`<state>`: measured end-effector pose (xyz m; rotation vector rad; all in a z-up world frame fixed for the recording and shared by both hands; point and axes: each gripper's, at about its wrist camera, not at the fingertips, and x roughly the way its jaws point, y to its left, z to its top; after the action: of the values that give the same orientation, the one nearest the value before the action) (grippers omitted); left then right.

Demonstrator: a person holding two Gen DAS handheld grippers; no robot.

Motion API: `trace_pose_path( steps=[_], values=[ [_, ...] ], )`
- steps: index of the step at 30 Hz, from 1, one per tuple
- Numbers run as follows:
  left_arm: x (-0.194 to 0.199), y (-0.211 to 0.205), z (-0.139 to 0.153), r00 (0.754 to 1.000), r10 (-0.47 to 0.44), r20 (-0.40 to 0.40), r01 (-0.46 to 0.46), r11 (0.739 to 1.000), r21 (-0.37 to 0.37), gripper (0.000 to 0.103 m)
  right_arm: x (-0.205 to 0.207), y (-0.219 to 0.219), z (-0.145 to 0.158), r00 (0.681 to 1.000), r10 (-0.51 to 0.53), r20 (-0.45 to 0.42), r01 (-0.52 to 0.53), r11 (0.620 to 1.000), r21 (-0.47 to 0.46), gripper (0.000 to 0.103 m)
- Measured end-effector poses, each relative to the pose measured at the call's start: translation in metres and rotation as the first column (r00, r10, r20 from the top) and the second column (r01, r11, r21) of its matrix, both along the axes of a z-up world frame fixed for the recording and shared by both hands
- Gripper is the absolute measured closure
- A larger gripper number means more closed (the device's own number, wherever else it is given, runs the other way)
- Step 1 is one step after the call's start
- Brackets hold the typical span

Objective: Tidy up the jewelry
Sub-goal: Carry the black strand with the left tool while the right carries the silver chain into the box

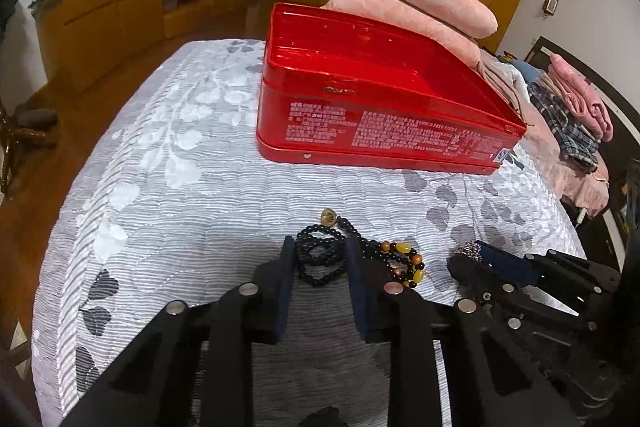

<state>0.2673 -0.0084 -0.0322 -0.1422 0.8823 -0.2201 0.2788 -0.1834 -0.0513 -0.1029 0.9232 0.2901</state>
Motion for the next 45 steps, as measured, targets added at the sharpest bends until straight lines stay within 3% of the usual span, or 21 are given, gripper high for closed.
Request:
trace_pose_path(
  steps=[5,9,15,27,45],
  values=[
    [0.001,-0.003,-0.001,1.000,-0.005,-0.004,0.005,1.000,0.014,0.076,0.000,0.001,-0.001,1.000,-0.007,-0.001,0.007,1.000,0.002,0.084],
    [0.000,-0.003,0.000,1.000,0.002,0.001,-0.002,1.000,0.015,0.084,-0.002,-0.003,0.001,1.000,-0.029,0.000,0.029,0.999,0.018,0.085],
    [-0.009,-0.002,0.008,0.999,0.007,0.043,-0.008,1.000,0.017,0.087,-0.013,-0.012,0.010,0.998,-0.059,0.022,0.058,0.998,0.024,0.085],
    [-0.027,-0.005,0.045,0.990,-0.006,0.140,0.005,1.000,0.009,0.088,-0.028,-0.021,0.048,0.993,-0.072,0.098,0.067,0.996,0.056,0.085],
    [-0.018,-0.010,0.064,0.984,-0.011,0.178,0.005,0.999,0.039,0.087,-0.018,-0.027,0.074,0.987,-0.086,0.136,0.077,0.995,0.064,0.085]
  ],
)
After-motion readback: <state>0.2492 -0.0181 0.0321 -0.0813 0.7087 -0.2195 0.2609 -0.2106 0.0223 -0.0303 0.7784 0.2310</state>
